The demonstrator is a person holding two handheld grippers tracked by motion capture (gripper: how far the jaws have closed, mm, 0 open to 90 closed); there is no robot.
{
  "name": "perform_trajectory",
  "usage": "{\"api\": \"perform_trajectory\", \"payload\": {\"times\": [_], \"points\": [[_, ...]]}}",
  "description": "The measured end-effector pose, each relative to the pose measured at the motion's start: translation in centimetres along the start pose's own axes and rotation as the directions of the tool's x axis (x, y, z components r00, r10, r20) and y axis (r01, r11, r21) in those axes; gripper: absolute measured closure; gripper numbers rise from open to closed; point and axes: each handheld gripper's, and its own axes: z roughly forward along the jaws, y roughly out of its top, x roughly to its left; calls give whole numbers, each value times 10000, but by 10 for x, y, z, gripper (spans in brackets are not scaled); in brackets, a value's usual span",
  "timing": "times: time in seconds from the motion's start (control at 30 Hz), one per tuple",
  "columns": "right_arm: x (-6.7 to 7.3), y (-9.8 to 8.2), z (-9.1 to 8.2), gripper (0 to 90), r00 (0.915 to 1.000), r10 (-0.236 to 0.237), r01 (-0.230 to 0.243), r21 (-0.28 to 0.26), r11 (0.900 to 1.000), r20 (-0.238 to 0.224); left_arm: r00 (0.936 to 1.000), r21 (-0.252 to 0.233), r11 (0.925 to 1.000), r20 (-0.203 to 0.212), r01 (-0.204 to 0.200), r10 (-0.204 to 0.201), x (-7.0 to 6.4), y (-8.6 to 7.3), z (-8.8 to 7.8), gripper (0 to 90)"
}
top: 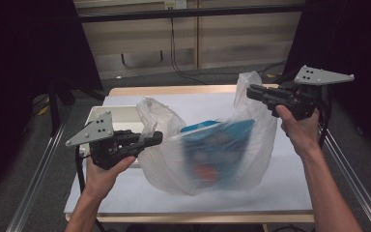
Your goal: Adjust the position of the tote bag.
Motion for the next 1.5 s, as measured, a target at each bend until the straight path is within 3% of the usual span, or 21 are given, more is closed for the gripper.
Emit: {"api": "perform_trajectory", "payload": {"times": [0.23, 0.7, 1.0, 1.03, 1.17, 1.27, 1.5], "points": [[6, 6, -17, 900, 9998, -35, 30, -305, 9995, -183, 9997, -115, 9998, -179, 133, -135, 7, 2, -2, 879], [19, 12, -69, 900, 9996, -272, 278, -678, 9973, 95, 9994, -86, 9999, -332, 100, -103, 11, 13, 1, 875], [29, 2, -95, 900, 9979, -436, 460, -507, 9977, 483, 9999, -68, 10000, -164, -11, 10, 4, 12, 3, 875], [32, 1, -98, 900, 9976, -518, 543, -555, 9970, 453, 9997, 17, 9997, -18, -261, 261, -2, 13, 4, 877], [43, 0, -101, 900, 9960, -706, 718, -190, 9972, 553, 9990, 160, 9989, 105, -447, 445, -10, 15, 5, 881], [45, -5, -100, 900, 9952, -769, 766, 82, 9970, 604, 9990, 213, 9988, 118, -431, 428, -10, 12, 5, 889], [41, -26, -103, 900, 9972, -372, 362, 173, 9992, 647, 9999, 476, 9987, -51, -154, 156, -10, -2, 1, 896]]}}
